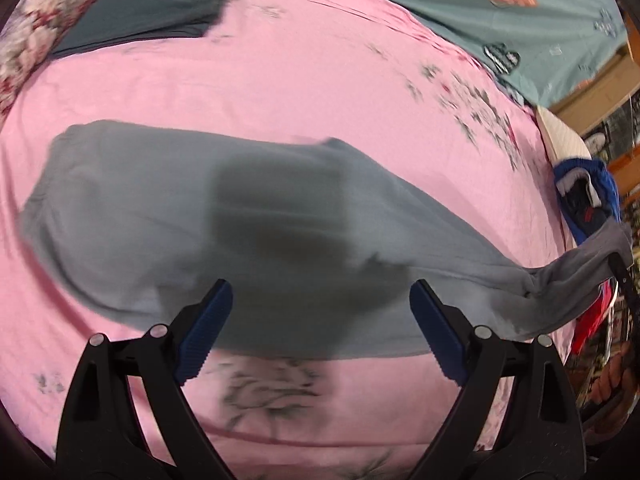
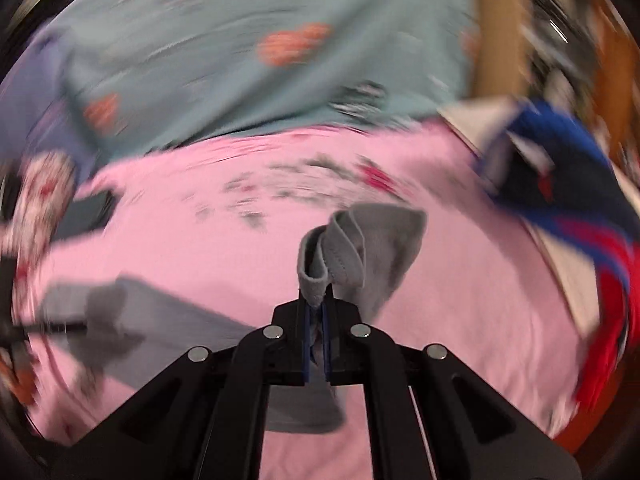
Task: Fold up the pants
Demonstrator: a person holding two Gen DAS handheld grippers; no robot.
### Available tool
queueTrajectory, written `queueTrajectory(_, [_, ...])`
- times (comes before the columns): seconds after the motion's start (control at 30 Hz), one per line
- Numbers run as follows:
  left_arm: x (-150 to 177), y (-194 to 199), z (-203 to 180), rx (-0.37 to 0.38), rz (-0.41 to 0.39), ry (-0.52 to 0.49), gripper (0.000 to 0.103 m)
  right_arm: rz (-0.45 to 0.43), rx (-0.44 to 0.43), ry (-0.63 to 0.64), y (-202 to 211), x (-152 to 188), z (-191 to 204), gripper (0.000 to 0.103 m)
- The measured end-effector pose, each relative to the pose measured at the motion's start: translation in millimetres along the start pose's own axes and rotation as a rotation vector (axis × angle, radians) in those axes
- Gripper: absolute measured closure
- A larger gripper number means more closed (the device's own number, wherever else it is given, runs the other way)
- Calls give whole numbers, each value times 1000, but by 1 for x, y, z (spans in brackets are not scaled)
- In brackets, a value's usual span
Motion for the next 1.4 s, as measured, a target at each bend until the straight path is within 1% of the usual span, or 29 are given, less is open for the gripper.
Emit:
queueTrajectory(0.03, [2, 4, 11, -6, -4, 17, 11, -11, -20, 98, -5, 6, 32, 99])
queueTrajectory(0.1, [11, 11, 31, -25, -5, 58, 11, 16, -85, 276, -18, 35, 98, 99])
queueTrajectory(0.17, [21, 15, 49, -38, -1, 102, 11, 91, -162, 398, -41, 80, 153, 96])
queueTrajectory(0.2, [27, 16, 57, -41, 7, 122, 11, 165, -188, 461, -56, 109, 174, 88])
queueTrajectory(0.27, [36, 18, 68, -43, 20, 152, 11, 375, -218, 612, -82, 174, 201, 84])
queueTrajectory(0.3, [39, 21, 72, -45, 15, 156, 11, 368, -210, 645, -79, 183, 204, 77])
queueTrajectory(0.33, [41, 23, 76, -52, 6, 156, 11, 332, -226, 650, -70, 180, 206, 69])
queueTrajectory(0.4, [46, 25, 82, -62, 1, 156, 11, 328, -310, 556, -48, 160, 196, 59])
queueTrajectory(0.43, [47, 25, 82, -59, 3, 156, 11, 322, -321, 494, -41, 147, 184, 59])
queueTrajectory(0.53, [42, 19, 67, -33, 0, 114, 11, 340, -288, 229, -43, 102, 125, 59])
queueTrajectory(0.57, [37, 17, 55, -15, -8, 77, 11, 351, -281, 84, -47, 86, 94, 59])
queueTrajectory(0.67, [20, 10, 12, 20, -28, -62, 11, 345, -308, -192, -55, 65, 41, 58])
queueTrajectory(0.73, [10, 5, -16, 25, -33, -139, 11, 353, -366, -289, -68, 63, 27, 58])
queueTrajectory(0.77, [8, 3, -25, 30, -33, -156, 11, 380, -348, -318, -86, 72, 20, 59])
queueTrajectory(0.8, [6, 2, -32, 37, -31, -167, 11, 421, -270, -305, -107, 89, 9, 68])
queueTrajectory(0.83, [6, 3, -36, 37, -31, -172, 11, 438, -229, -280, -119, 99, 4, 77])
queueTrajectory(0.87, [6, 4, -37, 29, -31, -175, 11, 411, -209, -236, -121, 100, 2, 77])
queueTrajectory(0.9, [6, 7, -34, 14, -35, -172, 11, 416, -195, -218, -118, 97, 7, 77])
queueTrajectory(0.93, [7, 10, -26, -7, -39, -152, 11, 393, -183, -204, -106, 87, 12, 76])
queueTrajectory(0.97, [10, 12, -20, -20, -34, -129, 11, 355, -200, -184, -94, 78, 18, 75])
queueTrajectory(1.03, [18, 11, -3, -30, -14, -59, 11, 269, -252, -115, -70, 69, 35, 67])
queueTrajectory(1.07, [22, 12, 8, -40, -3, -17, 11, 259, -265, -70, -66, 73, 44, 63])
queueTrajectory(1.1, [25, 13, 17, -52, 2, 21, 11, 275, -255, -34, -69, 81, 45, 61])
queueTrajectory(1.17, [28, 19, 33, -75, -10, 64, 11, 384, -156, 21, -103, 120, 31, 60])
queueTrajectory(1.2, [29, 21, 40, -89, -11, 71, 11, 348, -162, 26, -106, 126, 29, 60])
queueTrajectory(1.27, [29, 33, 59, -118, -36, 81, 11, 355, -101, 53, -100, 123, 38, 59])
queueTrajectory(1.3, [29, 41, 72, -135, -56, 91, 11, 351, -118, 52, -94, 117, 49, 59])
queueTrajectory(1.37, [32, 54, 104, -171, -77, 129, 11, 293, -217, 61, -74, 101, 90, 56])
queueTrajectory(1.4, [34, 60, 120, -182, -82, 154, 11, 279, -251, 92, -67, 99, 114, 50])
Point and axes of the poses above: each gripper's, at about its wrist camera, not at the fingertips, and y roughly against the way its jaws point, z to its left, x to its underside, the point moved 8 cm from there along -y, roughly the way its jaws point, and after that the axes turned 13 degrees about -y, right-handed, at the moved point
